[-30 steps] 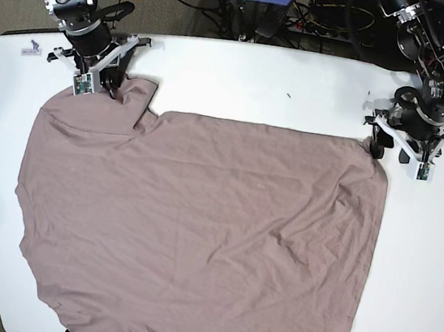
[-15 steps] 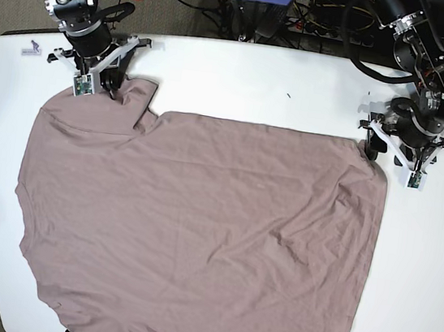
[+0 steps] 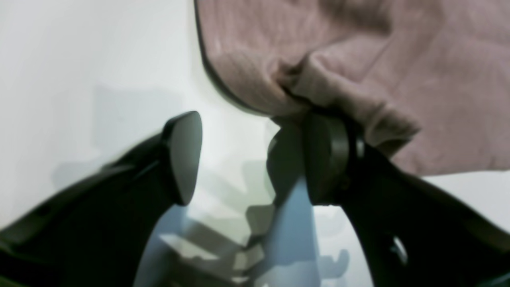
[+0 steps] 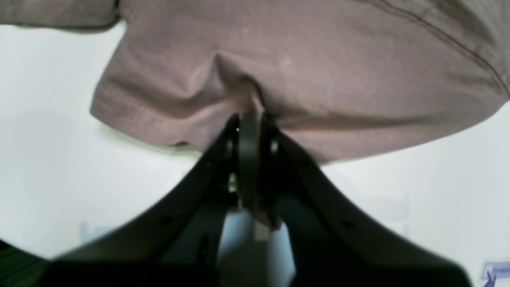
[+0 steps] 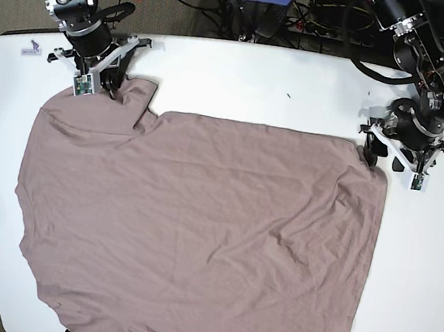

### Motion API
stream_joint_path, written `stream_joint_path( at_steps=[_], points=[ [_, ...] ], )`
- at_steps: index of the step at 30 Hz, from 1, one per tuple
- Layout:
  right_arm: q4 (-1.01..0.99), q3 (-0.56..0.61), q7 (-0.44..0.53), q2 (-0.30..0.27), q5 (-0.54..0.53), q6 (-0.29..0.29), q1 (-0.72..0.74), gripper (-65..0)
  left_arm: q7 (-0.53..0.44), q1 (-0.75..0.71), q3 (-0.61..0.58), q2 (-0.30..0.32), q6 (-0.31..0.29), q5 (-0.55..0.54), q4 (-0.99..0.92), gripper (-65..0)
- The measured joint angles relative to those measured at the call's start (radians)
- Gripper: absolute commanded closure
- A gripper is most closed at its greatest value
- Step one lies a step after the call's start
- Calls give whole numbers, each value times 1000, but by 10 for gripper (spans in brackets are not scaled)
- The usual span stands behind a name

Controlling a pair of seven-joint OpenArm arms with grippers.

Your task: Fold the T-shirt properly

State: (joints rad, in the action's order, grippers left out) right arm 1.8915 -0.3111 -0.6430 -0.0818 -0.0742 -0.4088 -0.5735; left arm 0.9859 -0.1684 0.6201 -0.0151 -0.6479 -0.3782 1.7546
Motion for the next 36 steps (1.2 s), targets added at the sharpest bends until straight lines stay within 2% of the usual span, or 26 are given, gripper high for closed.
stream_joint_path(
  at_steps=[5, 13, 16, 22, 36],
  points=[
    [0, 0, 0, 1, 0, 0, 0, 0, -18, -4, -3, -5, 0, -1, 2, -374],
    [-1, 0, 0, 1, 0, 0, 0, 0, 6, -2, -2, -16, 1, -17, 17, -376],
    [-1, 0, 0, 1, 0, 6, 0, 0, 39, 5, 0, -15, 0, -51, 17, -378],
    [-1, 0, 0, 1, 0, 7, 0, 0, 125, 11, 2, -15, -43, -118, 19, -378],
    [-1, 0, 0, 1, 3, 7, 0, -1, 89, 27, 23, 13, -56, -79, -9, -375]
  ],
)
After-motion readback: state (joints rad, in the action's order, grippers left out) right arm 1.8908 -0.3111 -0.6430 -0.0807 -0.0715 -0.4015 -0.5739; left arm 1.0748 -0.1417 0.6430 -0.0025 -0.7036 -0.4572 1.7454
